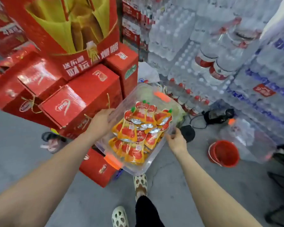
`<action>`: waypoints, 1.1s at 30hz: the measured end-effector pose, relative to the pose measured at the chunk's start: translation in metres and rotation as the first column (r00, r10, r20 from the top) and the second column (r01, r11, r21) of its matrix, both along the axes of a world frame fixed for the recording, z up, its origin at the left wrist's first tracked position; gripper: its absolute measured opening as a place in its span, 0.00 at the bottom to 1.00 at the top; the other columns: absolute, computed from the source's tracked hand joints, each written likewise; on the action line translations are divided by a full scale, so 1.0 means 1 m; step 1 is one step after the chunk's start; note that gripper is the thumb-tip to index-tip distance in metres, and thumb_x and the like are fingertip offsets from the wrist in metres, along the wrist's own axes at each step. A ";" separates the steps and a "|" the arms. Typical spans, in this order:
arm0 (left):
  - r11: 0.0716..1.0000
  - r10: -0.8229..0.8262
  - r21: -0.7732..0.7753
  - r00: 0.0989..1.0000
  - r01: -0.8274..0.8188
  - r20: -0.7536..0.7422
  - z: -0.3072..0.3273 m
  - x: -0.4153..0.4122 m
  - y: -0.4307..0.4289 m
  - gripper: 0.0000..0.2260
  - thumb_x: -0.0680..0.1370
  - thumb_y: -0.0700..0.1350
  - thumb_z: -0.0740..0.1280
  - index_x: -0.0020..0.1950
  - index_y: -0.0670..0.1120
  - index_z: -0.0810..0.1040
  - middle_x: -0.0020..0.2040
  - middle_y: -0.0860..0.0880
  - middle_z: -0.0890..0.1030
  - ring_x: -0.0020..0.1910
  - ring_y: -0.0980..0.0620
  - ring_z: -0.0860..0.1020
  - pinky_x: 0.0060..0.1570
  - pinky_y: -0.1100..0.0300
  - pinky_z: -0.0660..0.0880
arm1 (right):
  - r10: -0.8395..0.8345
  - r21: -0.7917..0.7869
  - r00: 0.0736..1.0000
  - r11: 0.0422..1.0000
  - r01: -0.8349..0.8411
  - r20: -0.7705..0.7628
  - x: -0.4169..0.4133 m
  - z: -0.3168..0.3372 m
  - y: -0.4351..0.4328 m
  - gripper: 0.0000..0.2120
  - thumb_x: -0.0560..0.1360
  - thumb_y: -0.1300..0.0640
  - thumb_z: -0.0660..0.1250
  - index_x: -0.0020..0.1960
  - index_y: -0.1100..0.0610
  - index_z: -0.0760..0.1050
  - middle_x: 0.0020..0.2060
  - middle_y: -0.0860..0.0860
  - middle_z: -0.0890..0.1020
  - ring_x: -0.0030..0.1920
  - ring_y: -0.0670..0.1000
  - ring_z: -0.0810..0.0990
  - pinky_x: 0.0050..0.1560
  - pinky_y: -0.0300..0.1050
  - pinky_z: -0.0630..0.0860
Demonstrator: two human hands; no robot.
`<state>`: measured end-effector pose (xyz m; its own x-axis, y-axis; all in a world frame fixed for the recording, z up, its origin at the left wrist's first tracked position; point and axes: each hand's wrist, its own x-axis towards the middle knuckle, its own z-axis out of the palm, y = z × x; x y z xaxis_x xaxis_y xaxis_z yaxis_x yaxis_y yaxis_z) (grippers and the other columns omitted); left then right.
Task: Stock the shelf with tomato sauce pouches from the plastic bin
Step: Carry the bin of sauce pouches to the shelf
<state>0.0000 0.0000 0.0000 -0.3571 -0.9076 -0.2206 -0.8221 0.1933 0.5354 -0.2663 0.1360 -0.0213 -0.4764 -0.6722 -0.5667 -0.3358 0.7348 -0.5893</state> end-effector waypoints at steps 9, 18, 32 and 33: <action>0.954 0.174 0.220 0.975 -0.202 0.138 -0.071 -0.046 -0.059 0.20 0.80 0.56 0.62 0.64 0.45 0.73 0.59 0.38 0.79 0.57 0.37 0.77 0.52 0.50 0.72 | -0.364 -0.078 0.925 0.924 0.373 0.108 0.003 -0.058 -0.024 0.37 0.78 0.56 0.69 0.78 0.45 0.51 0.61 0.54 0.77 0.57 0.56 0.79 0.53 0.52 0.77; 0.913 0.299 0.300 0.954 -0.275 -0.037 -0.050 -0.049 -0.040 0.14 0.80 0.50 0.64 0.63 0.46 0.76 0.59 0.46 0.80 0.58 0.44 0.77 0.57 0.52 0.73 | -0.523 0.116 0.817 0.852 0.511 0.241 -0.004 -0.079 -0.013 0.12 0.76 0.47 0.68 0.44 0.49 0.65 0.42 0.52 0.75 0.41 0.54 0.74 0.43 0.52 0.73; 0.798 0.562 0.410 0.792 -0.442 -0.240 -0.014 0.083 0.186 0.04 0.78 0.54 0.67 0.47 0.55 0.78 0.39 0.52 0.78 0.37 0.50 0.75 0.40 0.53 0.75 | -0.248 -0.161 0.969 0.956 0.245 -0.001 0.066 0.001 0.133 0.09 0.78 0.54 0.66 0.55 0.57 0.73 0.45 0.50 0.78 0.49 0.54 0.77 0.51 0.50 0.75; 0.778 0.597 0.417 0.759 -0.469 -0.261 -0.012 0.099 0.209 0.03 0.78 0.53 0.67 0.46 0.56 0.78 0.39 0.53 0.77 0.36 0.51 0.74 0.38 0.56 0.74 | -0.209 -0.169 0.978 0.964 0.204 -0.014 0.079 0.008 0.147 0.08 0.78 0.54 0.66 0.54 0.56 0.73 0.42 0.49 0.78 0.49 0.54 0.77 0.52 0.52 0.75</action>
